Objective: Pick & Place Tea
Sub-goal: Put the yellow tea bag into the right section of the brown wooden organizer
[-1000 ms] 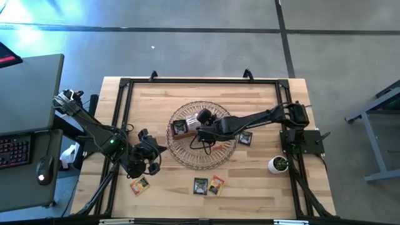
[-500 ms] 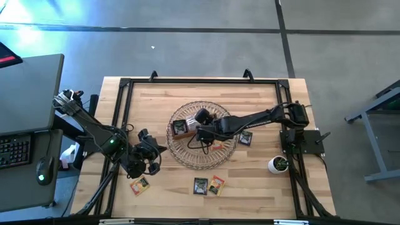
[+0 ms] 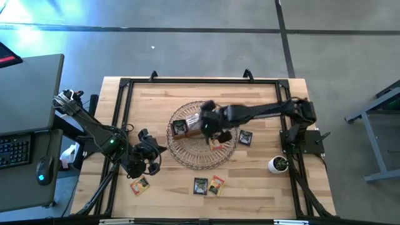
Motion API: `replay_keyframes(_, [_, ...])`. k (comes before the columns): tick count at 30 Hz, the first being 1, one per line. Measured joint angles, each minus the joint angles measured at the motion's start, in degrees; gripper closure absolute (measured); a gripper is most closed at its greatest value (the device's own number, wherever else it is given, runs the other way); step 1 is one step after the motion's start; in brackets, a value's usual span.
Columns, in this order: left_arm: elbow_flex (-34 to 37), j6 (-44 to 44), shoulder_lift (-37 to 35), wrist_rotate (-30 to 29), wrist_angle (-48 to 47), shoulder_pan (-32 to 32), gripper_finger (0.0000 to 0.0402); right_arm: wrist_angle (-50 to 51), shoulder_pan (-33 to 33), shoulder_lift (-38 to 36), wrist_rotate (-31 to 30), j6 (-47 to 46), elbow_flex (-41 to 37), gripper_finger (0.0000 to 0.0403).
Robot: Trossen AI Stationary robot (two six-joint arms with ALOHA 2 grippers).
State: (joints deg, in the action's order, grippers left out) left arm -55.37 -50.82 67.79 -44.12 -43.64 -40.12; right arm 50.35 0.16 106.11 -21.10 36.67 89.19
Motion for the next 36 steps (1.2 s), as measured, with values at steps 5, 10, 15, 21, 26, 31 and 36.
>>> replay_keyframes(5, [0.00, -0.01, 0.00, 1.50, 0.03, -0.02, 0.0401, 0.29, -6.20, -4.69, 15.19, -8.95, 0.00, 0.0327])
replay_keyframes(10, [0.00, -0.01, 0.00, 1.84, 0.13, -0.02, 0.0401, -1.19, -11.13, -5.08, 28.64, -12.30, 0.00, 0.0323])
replay_keyframes(15, [0.00, -0.01, 0.00, 2.01, 0.09, -0.02, 0.0401, -1.33, -11.82, -3.55, 32.22, -10.39, -0.31, 0.0324])
replay_keyframes(21, [0.00, -0.01, 0.00, 2.04, 0.02, -0.02, 0.0401, -6.93, -12.30, -3.74, 30.27, -7.03, -8.99, 0.0324])
replay_keyframes(26, [0.00, -0.01, 0.02, 2.04, 0.18, -0.02, 0.0401, -17.18, -13.76, -3.76, 26.84, -3.07, -15.71, 0.0323])
replay_keyframes(31, [0.00, -0.01, 0.02, 1.99, 0.23, -0.02, 0.0401, -20.38, -13.15, -3.78, 31.29, -1.26, -17.44, 0.0324])
replay_keyframes(36, [0.00, -0.01, 0.02, 0.88, 0.13, -0.02, 0.0401, -20.57, -11.16, -4.37, 25.50, 2.23, -17.35, 0.0321])
